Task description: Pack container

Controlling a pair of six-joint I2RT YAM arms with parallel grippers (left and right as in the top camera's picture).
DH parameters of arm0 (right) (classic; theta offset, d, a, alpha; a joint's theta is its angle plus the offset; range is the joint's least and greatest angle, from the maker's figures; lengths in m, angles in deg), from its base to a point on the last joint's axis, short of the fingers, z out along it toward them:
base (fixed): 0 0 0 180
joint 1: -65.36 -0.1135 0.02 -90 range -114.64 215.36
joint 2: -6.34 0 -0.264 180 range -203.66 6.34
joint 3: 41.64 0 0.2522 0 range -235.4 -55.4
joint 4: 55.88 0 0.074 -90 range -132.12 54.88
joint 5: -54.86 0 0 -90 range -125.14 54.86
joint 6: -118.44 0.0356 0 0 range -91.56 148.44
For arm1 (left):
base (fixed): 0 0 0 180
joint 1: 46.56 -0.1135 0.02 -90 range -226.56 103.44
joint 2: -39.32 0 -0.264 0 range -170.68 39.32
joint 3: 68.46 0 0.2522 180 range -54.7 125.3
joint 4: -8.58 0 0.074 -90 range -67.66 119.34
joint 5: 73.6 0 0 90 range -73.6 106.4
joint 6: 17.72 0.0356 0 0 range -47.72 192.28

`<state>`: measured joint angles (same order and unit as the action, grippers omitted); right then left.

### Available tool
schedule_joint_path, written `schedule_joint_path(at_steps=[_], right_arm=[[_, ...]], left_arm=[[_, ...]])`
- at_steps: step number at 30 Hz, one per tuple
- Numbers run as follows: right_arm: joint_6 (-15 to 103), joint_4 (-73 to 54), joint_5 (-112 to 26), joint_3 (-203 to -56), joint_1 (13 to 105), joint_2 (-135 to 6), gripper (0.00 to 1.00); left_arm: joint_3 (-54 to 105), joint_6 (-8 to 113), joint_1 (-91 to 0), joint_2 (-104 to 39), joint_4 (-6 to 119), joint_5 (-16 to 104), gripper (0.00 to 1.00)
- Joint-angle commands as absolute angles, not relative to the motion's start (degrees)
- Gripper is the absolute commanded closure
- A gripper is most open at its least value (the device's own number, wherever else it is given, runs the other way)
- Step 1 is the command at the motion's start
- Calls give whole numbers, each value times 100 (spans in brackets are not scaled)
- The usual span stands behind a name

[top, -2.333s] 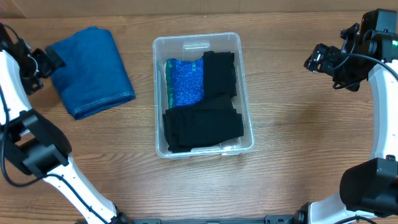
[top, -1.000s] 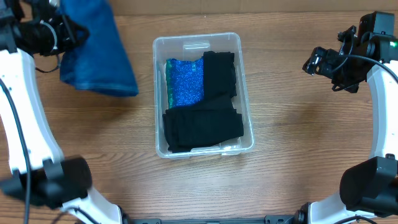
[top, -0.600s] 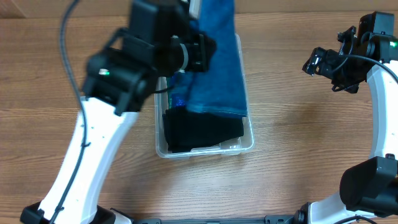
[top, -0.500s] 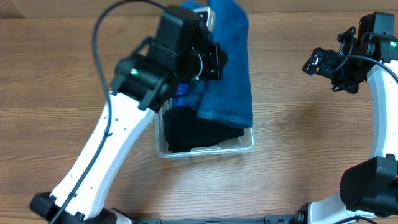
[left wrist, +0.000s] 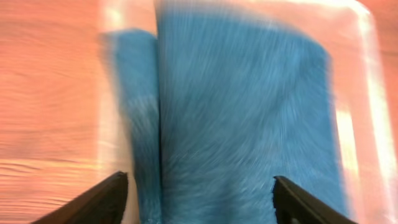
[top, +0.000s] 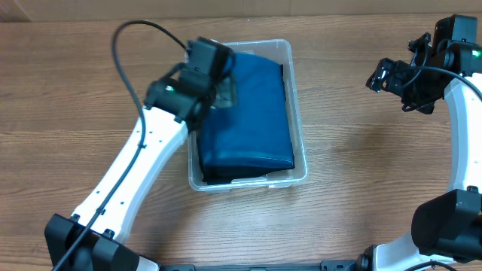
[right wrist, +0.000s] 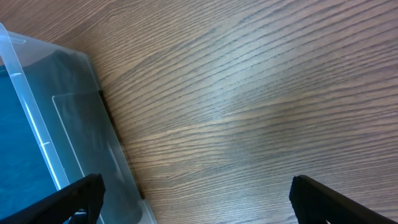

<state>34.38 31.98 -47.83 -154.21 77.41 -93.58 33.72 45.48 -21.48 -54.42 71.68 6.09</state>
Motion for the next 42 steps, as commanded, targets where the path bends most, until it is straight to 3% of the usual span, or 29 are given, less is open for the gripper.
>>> schedule_joint_path(at_steps=[1, 5, 6, 7, 8, 9, 12, 17, 19, 21, 24, 25, 26, 27, 30, 35, 37, 42], right_arm=[[3403, 3172, -4822, -15401, 7748, -9367, 0], [3400, 3168, -4822, -15401, 7748, -9367, 0], [3403, 3168, -4822, -15401, 7748, -9367, 0], [3403, 3166, -4822, -15401, 7748, -9367, 0], [3403, 3163, -4825, -15401, 7748, -9367, 0], [3403, 3159, -4825, -15401, 7745, -9367, 0], [3403, 3150, -4825, -15401, 7748, -9367, 0], [3403, 3153, -4825, -15401, 7748, -9367, 0], [3403, 3150, -4825, -15401, 7748, -9367, 0], [3400, 3148, -4822, -15401, 7748, -9367, 0], [3400, 3129, -4822, -15401, 7748, -9367, 0], [3396, 3126, -4822, -15403, 7745, -9367, 0], [3300, 3126, -4827, -15403, 7745, -9367, 0], [3230, 3085, -4827, -15421, 7693, -9365, 0], [2799, 2759, -4680, -15611, 7171, -9365, 0], [2804, 1190, -4031, -15635, 6106, -9378, 0], [2821, 853, -4038, -15637, 5988, -9369, 0], [3226, 1557, -3988, -15615, 5995, -8932, 0]], left_arm=[[3630, 5835, -2520, -5225, 7120, -516, 0], [3999, 6371, -2513, -5225, 6915, 28, 0], [4008, 6771, -2513, -5225, 6689, 793, 10], [4006, 6945, -2513, -5230, 6593, 1164, 35], [4006, 6952, -2511, -5265, 6515, 1398, 68], [4006, 6950, -2476, -5369, 6517, 1451, 79], [4006, 6777, -2467, -6102, 6635, 1680, 82], [4006, 6753, -2467, -7680, 7068, 1790, 77], [4006, 6712, -2467, -8110, 7544, 1792, 90], [4012, 6709, -2467, -8060, 7697, 1787, 91], [4498, 6709, -2491, -7105, 7898, 1560, 82], [4657, 6694, -2526, -6790, 7944, 1357, 66], [4777, 6653, -2587, -6462, 7951, 1134, 21], [4841, 6336, -2745, -5968, 7933, 784, 0], [4839, 5568, -3597, -5090, 8058, 640, 0], [4832, 5444, -4994, -5142, 8281, 1346, 0], [4832, 5446, -5201, -5219, 8399, 1331, 0], [4819, 5717, -5190, -4924, 9269, 1348, 0]])
